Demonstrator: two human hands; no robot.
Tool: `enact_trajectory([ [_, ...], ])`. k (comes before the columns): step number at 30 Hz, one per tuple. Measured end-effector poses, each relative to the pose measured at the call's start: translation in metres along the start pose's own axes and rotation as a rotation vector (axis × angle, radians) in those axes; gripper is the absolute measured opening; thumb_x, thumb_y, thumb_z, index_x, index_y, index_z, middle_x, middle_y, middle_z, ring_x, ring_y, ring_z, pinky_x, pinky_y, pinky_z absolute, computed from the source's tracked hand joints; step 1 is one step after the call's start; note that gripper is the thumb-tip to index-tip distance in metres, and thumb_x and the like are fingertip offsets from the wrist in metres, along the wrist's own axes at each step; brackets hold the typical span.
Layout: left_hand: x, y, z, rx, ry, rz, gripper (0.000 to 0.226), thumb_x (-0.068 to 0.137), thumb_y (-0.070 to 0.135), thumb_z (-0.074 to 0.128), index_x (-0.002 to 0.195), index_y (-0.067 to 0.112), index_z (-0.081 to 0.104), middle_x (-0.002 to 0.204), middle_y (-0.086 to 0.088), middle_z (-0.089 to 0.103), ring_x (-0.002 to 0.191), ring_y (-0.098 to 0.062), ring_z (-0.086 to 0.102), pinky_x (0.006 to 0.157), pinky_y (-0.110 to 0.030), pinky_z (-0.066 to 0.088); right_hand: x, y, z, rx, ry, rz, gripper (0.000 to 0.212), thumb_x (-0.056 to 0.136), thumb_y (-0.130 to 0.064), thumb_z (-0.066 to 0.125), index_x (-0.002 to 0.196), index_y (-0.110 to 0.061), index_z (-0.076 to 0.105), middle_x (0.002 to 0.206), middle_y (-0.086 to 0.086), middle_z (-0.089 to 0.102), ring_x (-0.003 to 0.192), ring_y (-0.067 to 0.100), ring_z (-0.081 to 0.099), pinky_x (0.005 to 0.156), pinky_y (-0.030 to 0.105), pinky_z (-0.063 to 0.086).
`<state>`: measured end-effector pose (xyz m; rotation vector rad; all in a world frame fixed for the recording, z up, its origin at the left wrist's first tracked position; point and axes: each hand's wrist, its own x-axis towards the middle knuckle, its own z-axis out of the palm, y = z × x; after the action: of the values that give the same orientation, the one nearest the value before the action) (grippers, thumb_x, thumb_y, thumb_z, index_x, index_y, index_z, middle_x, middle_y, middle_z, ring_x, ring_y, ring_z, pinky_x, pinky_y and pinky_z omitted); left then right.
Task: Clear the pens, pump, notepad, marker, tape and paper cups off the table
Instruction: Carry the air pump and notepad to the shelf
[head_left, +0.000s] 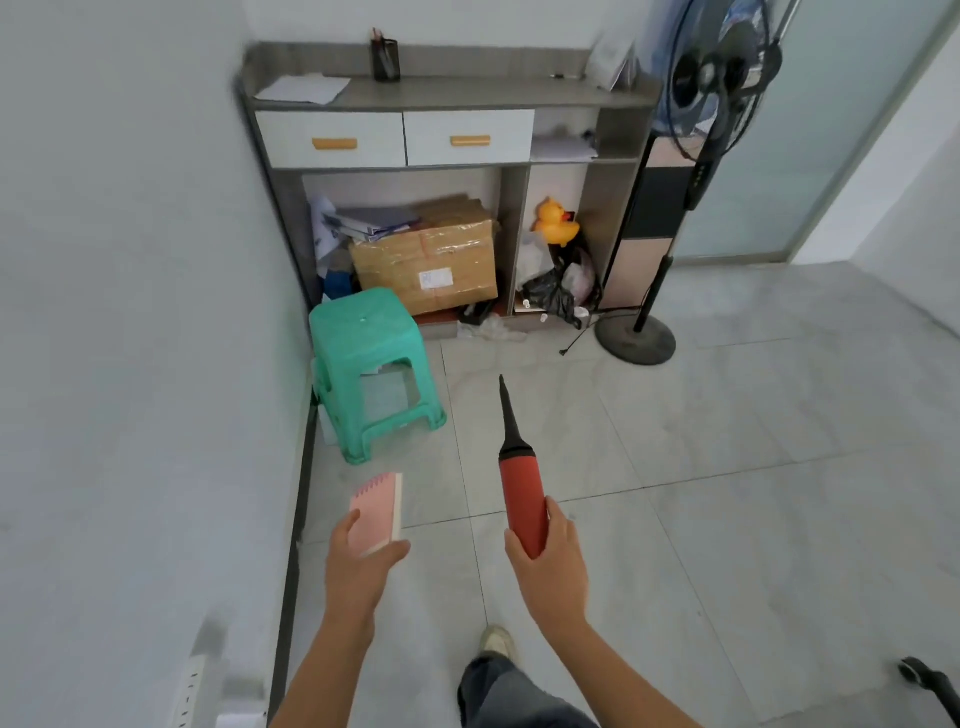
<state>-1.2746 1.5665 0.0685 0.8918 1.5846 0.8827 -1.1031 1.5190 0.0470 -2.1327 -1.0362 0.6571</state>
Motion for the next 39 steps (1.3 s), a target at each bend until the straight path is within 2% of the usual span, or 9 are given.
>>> enact_trajectory([
  [7, 0.088, 0.073, 0.079, 0.017, 0.022, 0.032, 0.071, 0.074, 0.001, 0.068, 0.136, 0.016, 0.035, 0.142, -0.013, 0.035, 0.128, -0.032, 0.036, 0.102, -0.044, 0.034, 0.139, -0.041, -0.013, 0.053, 0.035, -0.038, 0.063, 0.084, -0.035, 0.057, 0.137, -0.017, 0.028, 0.117, 0.002, 0.049, 0.086, 0.013, 0.051, 0.075, 0.028, 0.048],
  [10, 0.118, 0.085, 0.099, 0.043, 0.006, 0.005, 0.071, 0.075, 0.003, 0.068, 0.136, 0.018, 0.034, 0.142, -0.011, 0.035, 0.129, -0.033, 0.034, 0.104, -0.047, 0.033, 0.174, -0.040, -0.008, 0.014, -0.022, -0.016, 0.063, 0.084, -0.036, 0.056, 0.137, -0.017, 0.027, 0.118, 0.001, 0.050, 0.086, 0.012, 0.050, 0.073, 0.024, 0.045],
  [18, 0.239, 0.121, 0.137, 0.036, 0.062, -0.050, 0.069, 0.076, 0.006, 0.069, 0.135, 0.017, 0.033, 0.140, -0.013, 0.037, 0.125, -0.036, 0.037, 0.105, -0.052, 0.036, 0.293, -0.067, 0.016, -0.033, -0.005, 0.005, 0.062, 0.084, -0.037, 0.056, 0.136, -0.017, 0.028, 0.119, 0.003, 0.050, 0.089, 0.014, 0.052, 0.079, 0.031, 0.052],
  [23, 0.338, 0.180, 0.163, -0.002, 0.048, -0.008, 0.070, 0.077, 0.004, 0.065, 0.137, 0.016, 0.032, 0.143, -0.013, 0.034, 0.127, -0.034, 0.036, 0.103, -0.047, 0.035, 0.378, -0.104, 0.040, -0.051, 0.010, 0.031, 0.063, 0.084, -0.037, 0.056, 0.137, -0.018, 0.027, 0.120, 0.003, 0.049, 0.089, 0.013, 0.051, 0.081, 0.030, 0.051],
  [27, 0.420, 0.233, 0.174, 0.003, 0.055, 0.042, 0.068, 0.077, 0.005, 0.066, 0.135, 0.018, 0.034, 0.140, -0.012, 0.037, 0.122, -0.031, 0.040, 0.092, -0.039, 0.038, 0.446, -0.146, 0.063, -0.033, 0.036, 0.056, 0.063, 0.084, -0.036, 0.056, 0.137, -0.018, 0.027, 0.118, 0.002, 0.049, 0.090, 0.015, 0.053, 0.081, 0.033, 0.051],
  [31, 0.479, 0.260, 0.190, 0.078, 0.045, 0.032, 0.071, 0.073, 0.009, 0.070, 0.133, 0.019, 0.035, 0.139, -0.012, 0.038, 0.122, -0.033, 0.040, 0.100, -0.046, 0.040, 0.494, -0.170, 0.079, -0.053, 0.040, 0.079, 0.064, 0.084, -0.037, 0.056, 0.138, -0.019, 0.026, 0.112, -0.002, 0.048, 0.089, 0.015, 0.055, 0.078, 0.031, 0.051],
  [34, 0.507, 0.264, 0.207, 0.151, -0.006, -0.015, 0.082, 0.060, 0.021, 0.074, 0.132, 0.020, 0.036, 0.138, -0.014, 0.040, 0.123, -0.035, 0.040, 0.104, -0.051, 0.036, 0.521, -0.172, 0.087, -0.070, 0.042, 0.113, 0.064, 0.084, -0.037, 0.056, 0.138, -0.019, 0.026, 0.112, -0.003, 0.047, 0.088, 0.013, 0.053, 0.078, 0.030, 0.050],
  [39, 0.563, 0.283, 0.239, 0.221, 0.000, -0.052, 0.074, 0.068, 0.013, 0.073, 0.132, 0.022, 0.036, 0.139, -0.015, 0.039, 0.122, -0.036, 0.040, 0.104, -0.053, 0.036, 0.593, -0.180, 0.094, -0.056, 0.026, 0.142, 0.063, 0.084, -0.036, 0.057, 0.137, -0.019, 0.028, 0.117, 0.001, 0.049, 0.088, 0.015, 0.052, 0.079, 0.031, 0.048],
])
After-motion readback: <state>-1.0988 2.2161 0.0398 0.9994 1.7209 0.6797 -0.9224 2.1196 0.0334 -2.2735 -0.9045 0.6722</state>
